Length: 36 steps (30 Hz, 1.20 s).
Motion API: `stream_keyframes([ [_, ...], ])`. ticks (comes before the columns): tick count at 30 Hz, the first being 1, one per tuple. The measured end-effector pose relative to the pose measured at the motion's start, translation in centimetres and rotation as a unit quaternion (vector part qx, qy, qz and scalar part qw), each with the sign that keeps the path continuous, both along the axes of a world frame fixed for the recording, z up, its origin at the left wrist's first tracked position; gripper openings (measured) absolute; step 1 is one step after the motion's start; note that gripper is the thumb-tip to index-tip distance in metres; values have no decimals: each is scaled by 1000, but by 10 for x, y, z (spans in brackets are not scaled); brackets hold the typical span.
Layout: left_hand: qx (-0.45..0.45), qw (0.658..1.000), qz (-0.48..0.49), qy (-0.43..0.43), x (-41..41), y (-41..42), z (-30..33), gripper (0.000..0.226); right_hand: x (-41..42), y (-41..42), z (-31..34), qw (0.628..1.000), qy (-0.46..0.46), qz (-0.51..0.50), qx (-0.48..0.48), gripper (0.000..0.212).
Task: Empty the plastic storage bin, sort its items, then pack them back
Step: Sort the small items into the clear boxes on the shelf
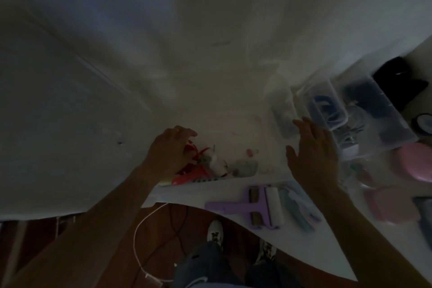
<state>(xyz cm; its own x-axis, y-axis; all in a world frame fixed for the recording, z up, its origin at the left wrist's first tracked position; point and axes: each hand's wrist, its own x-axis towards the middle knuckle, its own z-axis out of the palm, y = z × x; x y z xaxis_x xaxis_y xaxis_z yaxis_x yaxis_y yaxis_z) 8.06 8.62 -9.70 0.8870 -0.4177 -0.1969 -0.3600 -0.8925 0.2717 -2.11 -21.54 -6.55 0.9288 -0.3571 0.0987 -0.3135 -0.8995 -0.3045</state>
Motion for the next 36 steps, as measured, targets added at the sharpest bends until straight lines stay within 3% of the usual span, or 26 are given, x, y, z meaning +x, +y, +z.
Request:
stream_keyframes([
  [3, 18, 1000, 3, 16, 12, 23, -9, 53, 9, 23, 5, 996, 8, 77, 48, 51],
  [6, 5, 999, 33, 41, 23, 41, -15, 55, 32, 38, -9, 971, 150, 124, 139, 48],
  [10, 33, 995, 7, 91, 28, 46, -29, 65, 74, 62, -41, 896, 351, 174, 211, 65],
  [13, 58, 986, -15, 155, 32, 43, -46, 86, 97, 90, -69, 859, 416, 188, 233, 82],
  [16, 48, 980, -5, 191, 37, 36, -62, 105, 113, 116, -98, 859, 412, 217, 214, 87],
  [19, 75, 978, -21, 195, 40, 27, -77, 113, 122, 131, -117, 865, 408, 233, 174, 73],
  [22, 99, 983, -37, 147, 42, 23, -86, 93, 123, 133, -125, 875, 395, 237, 150, 58],
  [26, 37, 992, -16, 118, 45, 29, -82, 72, 127, 128, -125, 884, 381, 221, 155, 59],
  [29, -62, 996, 23, 55, 46, 29, -72, 39, 132, 132, -109, 886, 337, 193, 253, 66],
  [32, -183, 979, 71, 52, 49, 14, -48, 14, 129, 130, -88, 905, 245, 164, 307, 38],
  [34, -235, 966, 92, 59, 47, -1, -24, 13, 119, 119, -70, 916, 158, 106, 354, 27],
  [36, -281, 952, 109, 58, 46, -22, -1, 18, 101, 98, -46, 902, 85, 49, 420, 22],
])
